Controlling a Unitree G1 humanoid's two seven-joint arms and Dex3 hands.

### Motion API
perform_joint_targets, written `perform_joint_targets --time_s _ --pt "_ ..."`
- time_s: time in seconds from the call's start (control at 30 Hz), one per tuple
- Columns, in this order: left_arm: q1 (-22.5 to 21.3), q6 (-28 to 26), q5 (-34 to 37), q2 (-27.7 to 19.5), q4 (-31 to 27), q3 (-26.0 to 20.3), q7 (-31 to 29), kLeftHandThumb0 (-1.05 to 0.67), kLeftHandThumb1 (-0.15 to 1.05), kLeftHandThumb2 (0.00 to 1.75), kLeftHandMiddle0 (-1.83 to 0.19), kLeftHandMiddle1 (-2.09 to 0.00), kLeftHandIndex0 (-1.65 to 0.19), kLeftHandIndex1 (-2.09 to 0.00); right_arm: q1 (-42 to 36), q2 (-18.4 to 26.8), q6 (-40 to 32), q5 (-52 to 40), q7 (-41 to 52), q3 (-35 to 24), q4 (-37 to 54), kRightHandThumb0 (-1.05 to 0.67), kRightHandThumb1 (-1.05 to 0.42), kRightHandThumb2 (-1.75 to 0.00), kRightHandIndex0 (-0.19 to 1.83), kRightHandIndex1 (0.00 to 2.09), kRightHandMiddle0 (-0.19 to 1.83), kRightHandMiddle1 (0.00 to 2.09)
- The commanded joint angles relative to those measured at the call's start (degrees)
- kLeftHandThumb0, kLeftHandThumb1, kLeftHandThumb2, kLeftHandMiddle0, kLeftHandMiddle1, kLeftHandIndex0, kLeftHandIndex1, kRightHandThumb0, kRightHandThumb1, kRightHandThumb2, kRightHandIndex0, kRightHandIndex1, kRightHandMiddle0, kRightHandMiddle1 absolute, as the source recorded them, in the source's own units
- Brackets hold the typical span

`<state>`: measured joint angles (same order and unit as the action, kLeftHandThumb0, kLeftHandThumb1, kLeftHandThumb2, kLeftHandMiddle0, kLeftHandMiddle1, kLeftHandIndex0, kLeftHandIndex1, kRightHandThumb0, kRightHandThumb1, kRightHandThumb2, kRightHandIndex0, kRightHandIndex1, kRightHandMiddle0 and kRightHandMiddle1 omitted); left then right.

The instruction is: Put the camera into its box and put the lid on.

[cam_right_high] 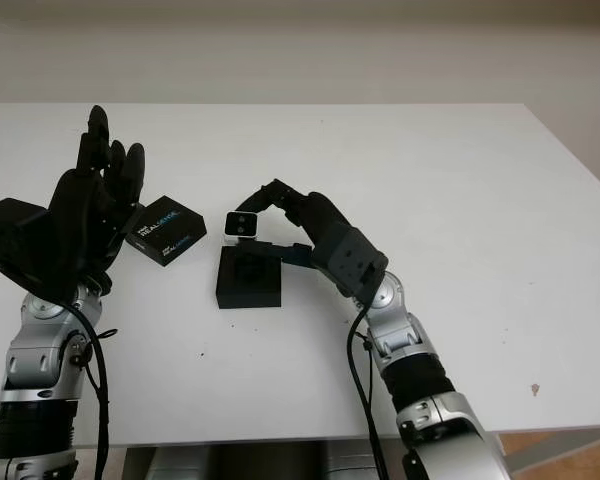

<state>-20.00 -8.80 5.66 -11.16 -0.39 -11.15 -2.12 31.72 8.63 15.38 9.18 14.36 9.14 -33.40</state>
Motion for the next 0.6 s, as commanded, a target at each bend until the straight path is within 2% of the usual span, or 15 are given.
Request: perform_joint_targets --time_s 0.0,0.57 --pt "-0.2 0.4 0.0 -0.4 -0.6 0.0 -0.2 -0.64 1.05 0.48 0.19 0.00 0.19 0.00 -0.2 0.2 -0.4 0.4 0.1 0.4 1.1 -0.51 -1.05 -0.10 0.18 0.05 0.37 1.47" --pt "-0.2 0.6 0.1 -0.3 -0.4 -0.2 -0.5 -0.64 1.05 0.48 0.19 0.00 0.19 0.00 -2.3 1.3 -0.1 1.9 0.0 1.3 0.4 -0.49 -1.05 -0.10 0.18 0.05 0.38 1.47"
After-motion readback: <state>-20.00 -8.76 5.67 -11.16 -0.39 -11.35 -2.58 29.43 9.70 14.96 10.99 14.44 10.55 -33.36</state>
